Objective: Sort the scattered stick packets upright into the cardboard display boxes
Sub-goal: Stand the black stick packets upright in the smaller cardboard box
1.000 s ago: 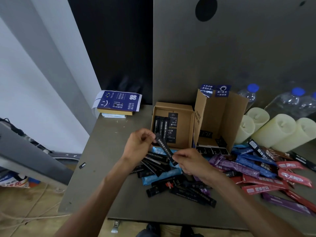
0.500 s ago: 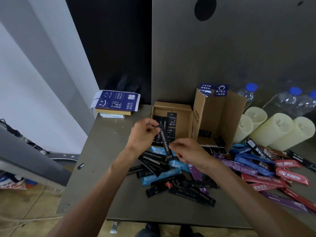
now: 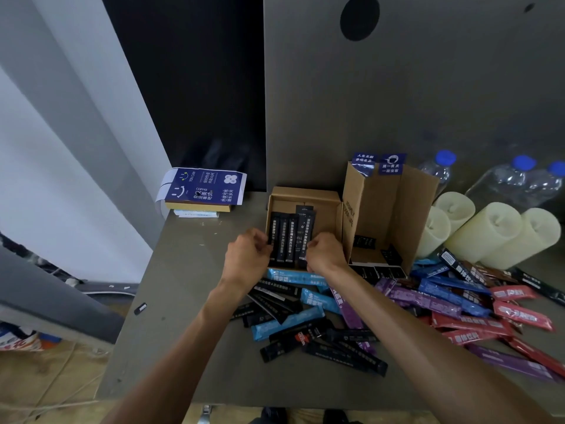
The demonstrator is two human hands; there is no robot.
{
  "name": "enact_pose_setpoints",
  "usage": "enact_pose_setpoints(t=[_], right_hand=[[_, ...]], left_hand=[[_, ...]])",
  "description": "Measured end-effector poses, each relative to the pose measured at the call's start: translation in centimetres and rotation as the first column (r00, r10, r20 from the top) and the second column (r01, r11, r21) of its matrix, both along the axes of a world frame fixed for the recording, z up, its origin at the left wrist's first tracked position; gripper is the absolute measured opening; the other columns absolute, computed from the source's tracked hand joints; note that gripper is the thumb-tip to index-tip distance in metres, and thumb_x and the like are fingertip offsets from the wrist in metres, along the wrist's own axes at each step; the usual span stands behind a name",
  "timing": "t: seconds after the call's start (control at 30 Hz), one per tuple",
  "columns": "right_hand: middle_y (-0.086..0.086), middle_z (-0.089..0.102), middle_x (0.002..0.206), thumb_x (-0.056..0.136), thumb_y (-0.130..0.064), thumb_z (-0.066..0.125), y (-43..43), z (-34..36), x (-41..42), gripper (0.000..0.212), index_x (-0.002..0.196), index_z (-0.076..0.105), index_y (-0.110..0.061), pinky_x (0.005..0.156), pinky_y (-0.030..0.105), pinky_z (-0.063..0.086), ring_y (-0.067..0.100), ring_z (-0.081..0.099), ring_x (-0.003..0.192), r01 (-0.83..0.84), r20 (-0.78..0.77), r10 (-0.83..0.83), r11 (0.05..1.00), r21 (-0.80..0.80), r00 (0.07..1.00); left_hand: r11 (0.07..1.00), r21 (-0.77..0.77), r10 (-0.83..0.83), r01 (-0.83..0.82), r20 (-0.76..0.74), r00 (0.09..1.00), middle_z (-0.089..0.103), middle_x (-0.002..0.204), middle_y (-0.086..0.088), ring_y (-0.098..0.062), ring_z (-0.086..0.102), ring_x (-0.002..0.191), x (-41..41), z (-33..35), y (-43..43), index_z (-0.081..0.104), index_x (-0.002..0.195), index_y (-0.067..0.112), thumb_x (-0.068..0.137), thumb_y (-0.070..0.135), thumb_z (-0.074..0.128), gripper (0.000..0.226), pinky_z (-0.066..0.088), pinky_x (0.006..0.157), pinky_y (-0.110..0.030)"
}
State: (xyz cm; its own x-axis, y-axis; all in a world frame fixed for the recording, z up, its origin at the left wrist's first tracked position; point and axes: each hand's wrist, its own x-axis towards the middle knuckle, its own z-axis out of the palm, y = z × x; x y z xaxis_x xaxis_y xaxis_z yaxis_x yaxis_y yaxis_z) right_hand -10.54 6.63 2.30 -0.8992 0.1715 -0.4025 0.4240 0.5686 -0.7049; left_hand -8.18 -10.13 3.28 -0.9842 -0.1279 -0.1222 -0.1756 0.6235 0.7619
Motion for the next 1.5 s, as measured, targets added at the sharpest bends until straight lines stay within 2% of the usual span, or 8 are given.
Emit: enact_pose_setpoints(t=[0.1,0.43,0.6,0.7,0.93,1.2,1.33,1.5], right_hand=[[0.013,0.064,0.072,0.097,0.004,0.049,-0.1,0.4,-0.4,0.020,0.089,0.068,0.000,0.050,0.022,0.050,0.014,0.059,0.055,-0.024,0.050,0.023,0.999,0.023,0.998],[0.012,0.071,0.074,0.101,-0.012,0.054,-0.1,0.2,-0.6,0.019,0.092,0.067,-0.002,0.049,0.014,0.046,0.009,0.064,0.056,-0.068,0.051,0.065,0.996,0.060,0.997],[0.013,0.072,0.079,0.102,-0.016,0.054,-0.2,0.2,-0.8,0.017,0.093,0.063,-0.005,0.046,0.013,0.045,0.008,0.063,0.053,-0.064,0.043,0.063,0.997,0.039,0.997],[0.009,0.069,0.067,0.103,-0.020,0.053,-0.4,-0.1,-0.7,0.025,0.092,0.066,-0.002,0.045,0.013,0.045,0.007,0.062,0.049,-0.070,0.024,0.069,0.996,0.060,0.997],[0.011,0.073,0.076,0.101,-0.020,0.057,-0.5,-0.3,-0.9,0.022,0.089,0.068,-0.005,0.055,0.017,0.052,0.011,0.069,0.062,-0.078,0.041,0.075,0.994,0.072,0.996],[0.007,0.069,0.071,0.100,-0.019,0.059,-0.3,-0.3,-1.0,0.019,0.096,0.069,-0.003,0.044,0.013,0.044,0.006,0.063,0.053,-0.105,0.056,0.100,0.989,0.103,0.993],[0.008,0.071,0.080,0.100,-0.020,0.058,-0.2,0.2,-0.4,0.019,0.091,0.069,-0.006,0.052,0.015,0.048,0.011,0.068,0.065,-0.124,0.002,0.125,0.986,0.113,0.992],[-0.009,0.066,0.082,0.097,-0.022,0.063,0.9,0.8,3.2,0.015,0.089,0.070,-0.013,0.049,0.009,0.044,0.000,0.063,0.064,-0.237,-0.152,0.263,0.957,0.168,0.953]], left_hand=[[0.999,0.018,-0.029,0.029,0.018,0.999,0.072,0.095,0.001,-0.013,0.066,0.088,0.1,-0.6,0.0,0.067,0.100,0.017,0.091,0.010,0.064,0.012,0.053,0.082,-0.027],[0.999,-0.048,0.014,-0.012,0.036,0.999,0.066,0.080,0.004,-0.022,0.065,0.083,-0.5,-0.9,-0.3,0.053,0.079,0.027,0.089,0.014,0.062,0.018,0.055,0.079,-0.038],[0.999,-0.042,0.007,-0.005,0.042,0.999,0.068,0.082,0.001,-0.021,0.066,0.081,-0.7,-1.1,-0.4,0.056,0.080,0.026,0.090,0.014,0.062,0.016,0.056,0.079,-0.039],[0.999,-0.033,0.005,-0.004,0.037,0.999,0.068,0.082,0.002,-0.020,0.065,0.081,-0.8,-1.3,-0.5,0.057,0.082,0.025,0.090,0.014,0.062,0.015,0.056,0.079,-0.039],[1.000,-0.029,-0.009,0.010,0.043,0.999,0.068,0.081,0.002,-0.018,0.065,0.080,-0.9,-1.4,-0.6,0.058,0.084,0.023,0.090,0.013,0.062,0.012,0.057,0.077,-0.039],[1.000,-0.014,-0.011,0.011,0.041,0.999,0.069,0.083,0.002,-0.019,0.066,0.082,-0.9,-1.4,-0.7,0.057,0.082,0.025,0.090,0.014,0.062,0.014,0.056,0.079,-0.038],[0.999,0.011,-0.032,0.031,0.041,0.999,0.070,0.086,0.003,-0.017,0.066,0.085,-0.3,-1.5,-1.6,0.063,0.088,0.023,0.090,0.013,0.060,0.010,0.056,0.080,-0.036],[0.997,-0.077,-0.010,0.014,0.049,0.999,0.072,0.086,0.005,-0.017,0.067,0.086,1.2,-3.0,-5.0,0.071,0.094,0.022,0.089,0.011,0.057,0.018,0.056,0.084,-0.036]])
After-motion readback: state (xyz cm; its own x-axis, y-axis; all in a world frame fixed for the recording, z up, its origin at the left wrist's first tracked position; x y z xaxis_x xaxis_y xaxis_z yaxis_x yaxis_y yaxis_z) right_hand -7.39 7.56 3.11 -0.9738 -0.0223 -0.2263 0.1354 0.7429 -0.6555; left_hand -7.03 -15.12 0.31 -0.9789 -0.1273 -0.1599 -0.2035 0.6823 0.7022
